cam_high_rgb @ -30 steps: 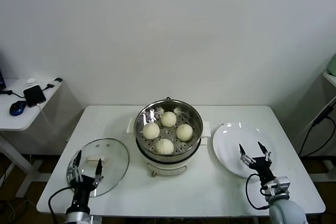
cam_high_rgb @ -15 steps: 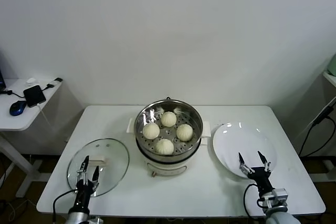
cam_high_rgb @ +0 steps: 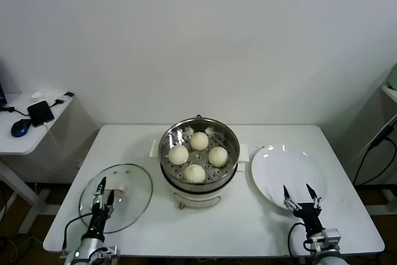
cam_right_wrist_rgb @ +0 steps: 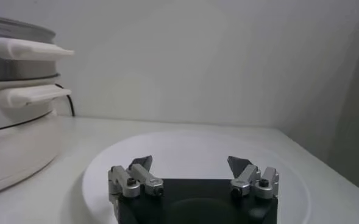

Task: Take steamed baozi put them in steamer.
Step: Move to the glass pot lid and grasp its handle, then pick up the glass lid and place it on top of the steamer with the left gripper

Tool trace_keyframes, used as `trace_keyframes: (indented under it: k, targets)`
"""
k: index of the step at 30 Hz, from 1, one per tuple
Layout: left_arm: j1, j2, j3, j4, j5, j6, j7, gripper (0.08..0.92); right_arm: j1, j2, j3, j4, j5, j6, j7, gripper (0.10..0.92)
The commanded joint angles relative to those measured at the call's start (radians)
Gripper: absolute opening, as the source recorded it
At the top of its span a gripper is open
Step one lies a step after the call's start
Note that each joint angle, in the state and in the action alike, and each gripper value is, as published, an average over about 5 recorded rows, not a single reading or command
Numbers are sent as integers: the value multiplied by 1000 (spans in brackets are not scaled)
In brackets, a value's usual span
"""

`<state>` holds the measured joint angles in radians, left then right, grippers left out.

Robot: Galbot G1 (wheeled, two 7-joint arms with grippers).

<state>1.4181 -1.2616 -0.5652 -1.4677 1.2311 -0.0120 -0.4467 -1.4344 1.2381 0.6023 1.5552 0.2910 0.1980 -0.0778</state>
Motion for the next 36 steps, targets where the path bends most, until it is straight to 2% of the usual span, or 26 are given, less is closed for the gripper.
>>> trace_keyframes:
  k: [1, 17, 24, 28, 32, 36]
  targets:
    - [-41, 8, 2, 42, 26, 9, 1, 801, -4, 14, -2, -6, -20, 0, -3, 823]
    - [-45, -15, 5, 59, 26, 26, 13, 350, 3, 17, -8, 4, -36, -11, -2, 823]
    - [-31, -28, -14, -7, -16, 22, 30, 161, 1, 11, -5, 22, -37, -17, -2, 823]
    - [-3, -20, -30, -122, -55, 35, 63, 132, 1, 6, -1, 38, -42, -28, 1, 823]
    - [19, 18, -54, -267, -125, 85, 135, 132, 0, 2, 3, 57, -71, -55, 16, 823]
    - [37, 80, -73, -466, -214, 218, 299, 132, 0, -4, 1, 72, -101, -80, 26, 823]
